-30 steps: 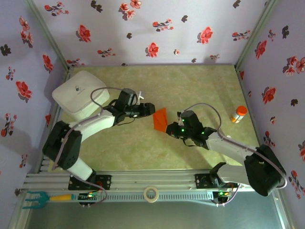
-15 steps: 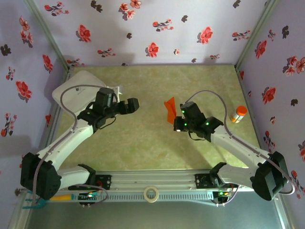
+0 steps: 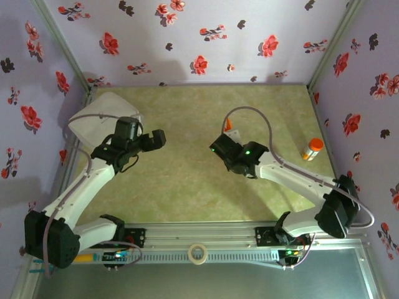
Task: Fold a paper plane with a square sheet of paper (pick it up from the middle)
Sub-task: Turn over the paper at the center of the table.
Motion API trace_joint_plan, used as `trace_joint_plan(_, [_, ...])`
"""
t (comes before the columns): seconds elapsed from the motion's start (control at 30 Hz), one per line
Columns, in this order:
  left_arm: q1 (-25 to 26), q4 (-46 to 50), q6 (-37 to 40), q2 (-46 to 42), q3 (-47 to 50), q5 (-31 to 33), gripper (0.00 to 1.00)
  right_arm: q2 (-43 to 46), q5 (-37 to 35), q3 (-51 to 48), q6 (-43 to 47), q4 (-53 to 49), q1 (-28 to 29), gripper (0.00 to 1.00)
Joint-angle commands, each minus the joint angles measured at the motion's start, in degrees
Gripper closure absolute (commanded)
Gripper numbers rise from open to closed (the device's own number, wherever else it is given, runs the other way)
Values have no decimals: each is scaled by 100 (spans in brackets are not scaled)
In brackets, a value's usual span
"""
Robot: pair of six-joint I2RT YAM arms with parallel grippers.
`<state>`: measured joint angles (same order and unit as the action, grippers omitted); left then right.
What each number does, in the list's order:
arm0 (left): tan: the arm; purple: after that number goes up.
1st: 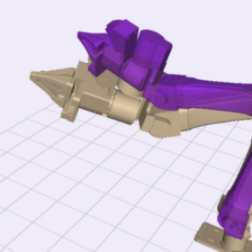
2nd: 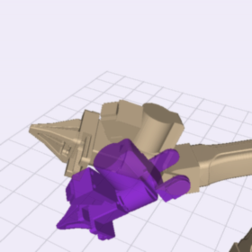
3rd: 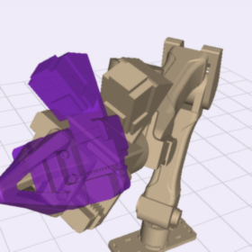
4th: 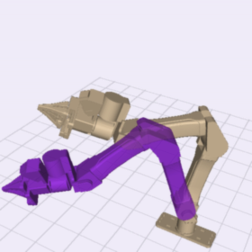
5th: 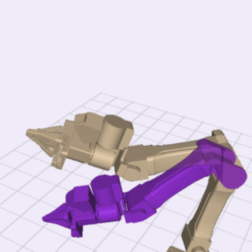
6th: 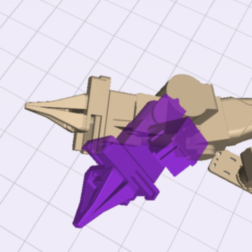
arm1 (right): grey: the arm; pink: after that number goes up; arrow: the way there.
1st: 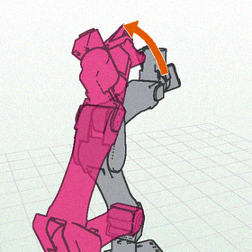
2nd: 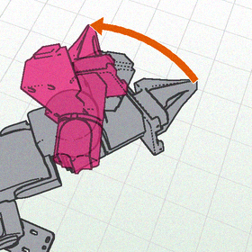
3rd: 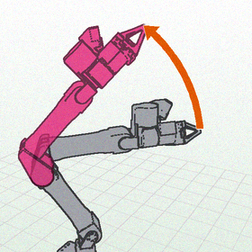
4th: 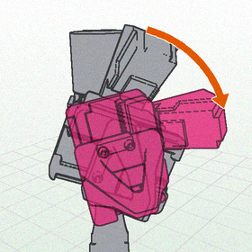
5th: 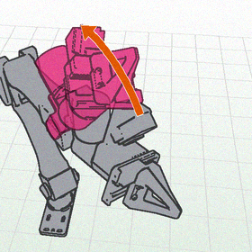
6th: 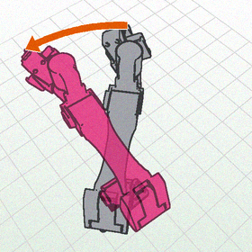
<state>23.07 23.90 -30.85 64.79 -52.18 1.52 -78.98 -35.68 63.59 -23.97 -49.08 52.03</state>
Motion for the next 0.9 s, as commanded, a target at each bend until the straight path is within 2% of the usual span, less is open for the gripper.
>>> trace_joint_plan(0.0, [-95, 181, 96, -160, 111, 96, 0, -212, -1341, 200, 261, -422, 271, 100])
trace_joint_plan(0.07, [-149, 207, 101, -202, 115, 107, 0, -386, -1501, 195, 379, -349, 395, 100])
trace_joint_plan(0.3, [-370, 257, -25, -359, 197, 228, 0, -1477, -1403, 385, 704, -505, 868, 100])
trace_joint_plan(0.43, [-460, 245, -61, -433, 257, 264, 0, -2045, -900, 527, 768, -438, 1187, 100])
trace_joint_plan(0.57, [-500, 212, -70, -415, 270, 254, 0, -2410, 120, 623, 805, -171, 1275, 99])
trace_joint_plan(0.73, [-523, 229, -79, -433, 270, 224, 0, -2557, 782, 637, 718, 126, 1277, 89])
trace_joint_plan(0.87, [-532, 186, -123, -436, 292, 152, 0, -2440, 1135, 591, 675, 328, 1258, 76])
